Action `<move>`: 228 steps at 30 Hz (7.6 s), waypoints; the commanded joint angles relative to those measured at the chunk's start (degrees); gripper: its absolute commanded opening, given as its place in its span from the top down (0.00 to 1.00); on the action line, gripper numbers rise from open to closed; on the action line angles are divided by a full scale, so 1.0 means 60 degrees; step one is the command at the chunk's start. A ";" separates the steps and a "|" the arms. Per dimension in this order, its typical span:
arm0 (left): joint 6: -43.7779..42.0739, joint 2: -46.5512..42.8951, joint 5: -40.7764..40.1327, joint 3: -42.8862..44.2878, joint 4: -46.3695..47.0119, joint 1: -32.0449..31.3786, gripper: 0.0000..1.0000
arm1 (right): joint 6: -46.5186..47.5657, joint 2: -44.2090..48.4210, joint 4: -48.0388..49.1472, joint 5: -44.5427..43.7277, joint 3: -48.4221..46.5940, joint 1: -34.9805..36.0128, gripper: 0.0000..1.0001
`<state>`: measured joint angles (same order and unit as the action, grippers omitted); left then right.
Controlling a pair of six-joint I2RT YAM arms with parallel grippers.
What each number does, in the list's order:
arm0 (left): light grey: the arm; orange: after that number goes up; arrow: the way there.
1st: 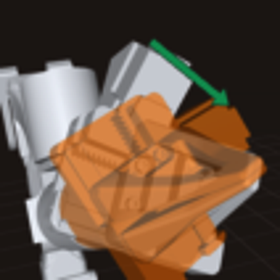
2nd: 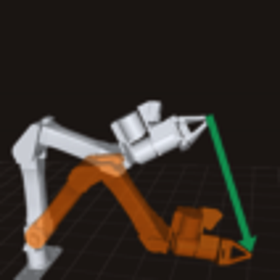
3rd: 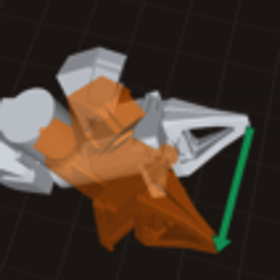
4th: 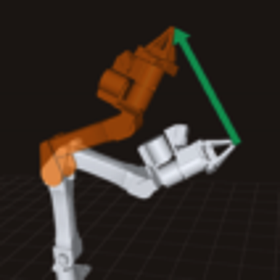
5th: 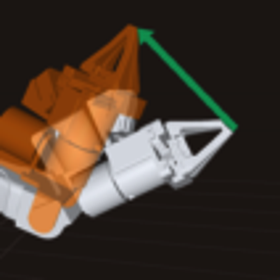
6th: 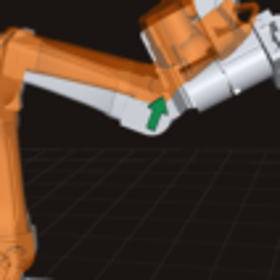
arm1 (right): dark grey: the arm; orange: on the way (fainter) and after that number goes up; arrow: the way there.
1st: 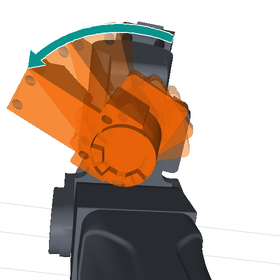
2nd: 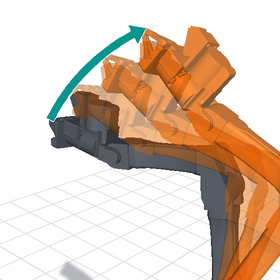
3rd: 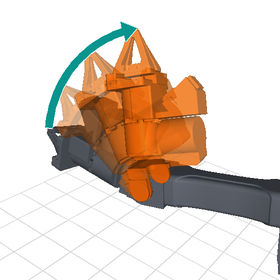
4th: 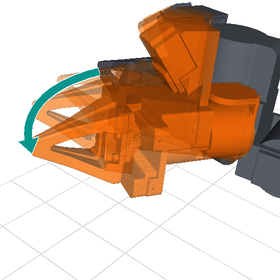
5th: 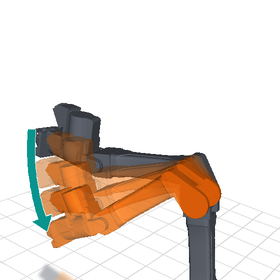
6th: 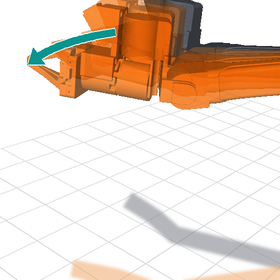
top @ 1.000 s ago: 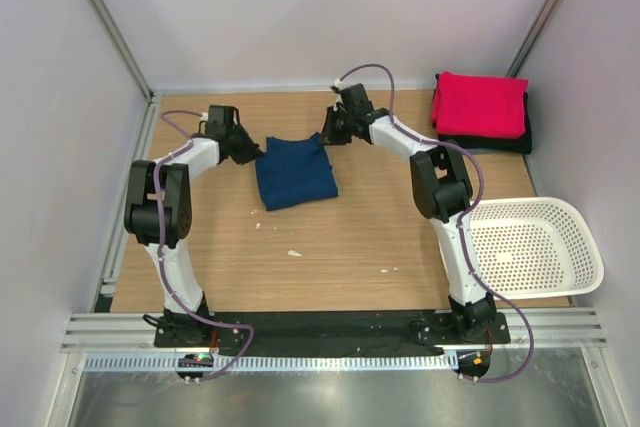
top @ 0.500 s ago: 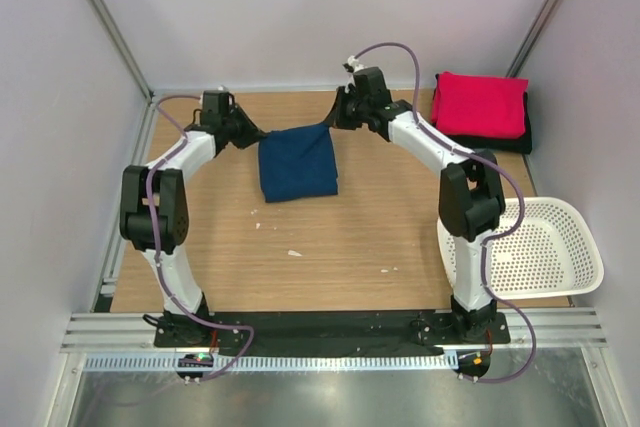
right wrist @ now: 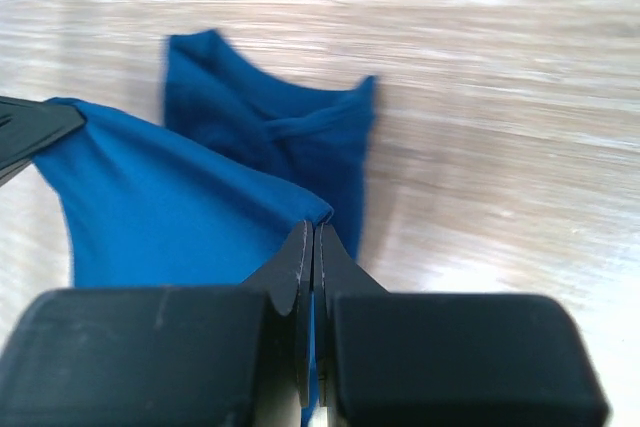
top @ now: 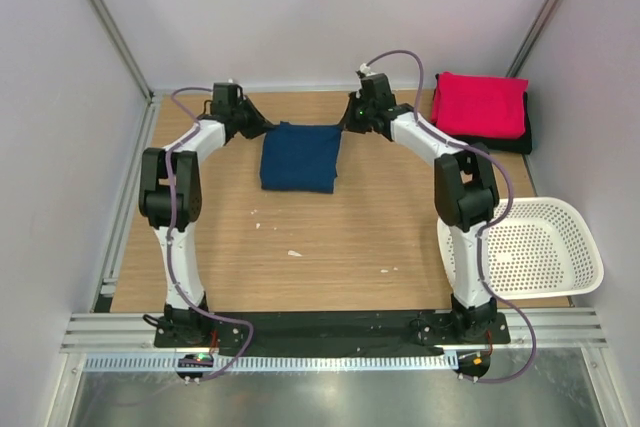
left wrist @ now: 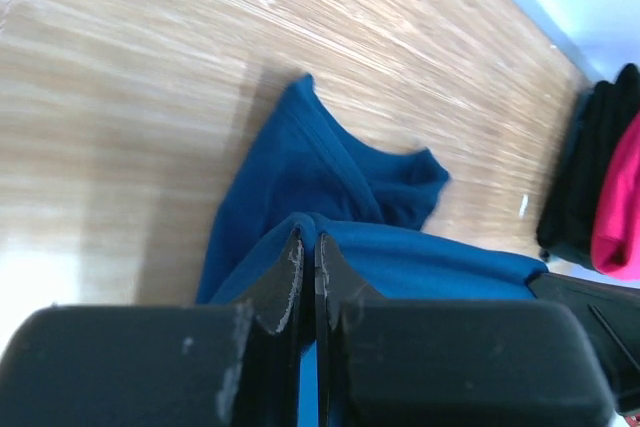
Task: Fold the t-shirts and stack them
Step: Fold the tshirt, then neatly place the folded tshirt to the corner
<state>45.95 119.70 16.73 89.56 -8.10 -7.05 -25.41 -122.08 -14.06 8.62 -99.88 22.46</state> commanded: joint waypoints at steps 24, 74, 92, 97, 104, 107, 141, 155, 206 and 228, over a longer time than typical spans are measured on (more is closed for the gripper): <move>-0.0439 -0.0850 0.0125 0.1554 -0.0793 -0.0319 0.70 | -0.0848 0.0265 0.1551 0.1668 -0.0552 -0.0594 0.83; -0.1024 -0.2709 -0.0400 -0.0570 -0.1830 -0.0597 0.37 | -0.0759 0.0426 -0.0267 0.1155 -0.0641 0.0211 0.25; 0.0485 -0.0365 -0.0386 -0.1552 -0.0511 -0.0700 0.99 | -0.0732 -0.1186 -0.0409 0.0658 0.0268 0.0578 0.80; 0.0077 -0.0831 -0.0137 -0.1641 -0.0511 -0.0700 0.90 | -0.0292 -0.0923 -0.0381 0.0962 0.0533 0.0476 0.71; -0.0978 -0.2252 -0.0328 -0.1186 -0.1258 -0.0700 0.47 | -0.1040 -0.1523 -0.1199 0.2429 -0.1791 -0.0168 0.55; -0.1081 -0.2459 -0.0036 -0.1186 -0.1375 -0.0700 0.46 | -0.0703 -0.0708 -0.1509 0.1731 -0.1799 -0.0169 0.51; -0.0261 -0.0979 0.0887 -0.2710 -0.1154 -0.2736 0.89 | -0.0555 0.1684 -0.1084 0.0350 0.2173 0.0417 0.57; -0.1360 -0.4037 0.0273 -0.0701 -0.4377 -0.1508 0.31 | -0.3719 0.0881 0.1303 0.0203 0.3036 0.0505 0.17; -0.2430 -0.6708 -0.0752 -0.1684 -0.5579 0.0940 0.21 | 0.3883 -0.1068 -0.6209 -0.2154 -0.5954 -0.2043 0.99; -0.2386 -0.6195 -0.0401 -0.1787 -0.5330 0.1043 0.21 | 0.5012 -0.0777 -0.5890 -0.2039 -0.7524 -0.2806 0.99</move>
<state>32.29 82.61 12.99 78.17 -42.24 -1.21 4.45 -129.49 -55.00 -4.16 -141.40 6.07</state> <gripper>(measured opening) 0.791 0.096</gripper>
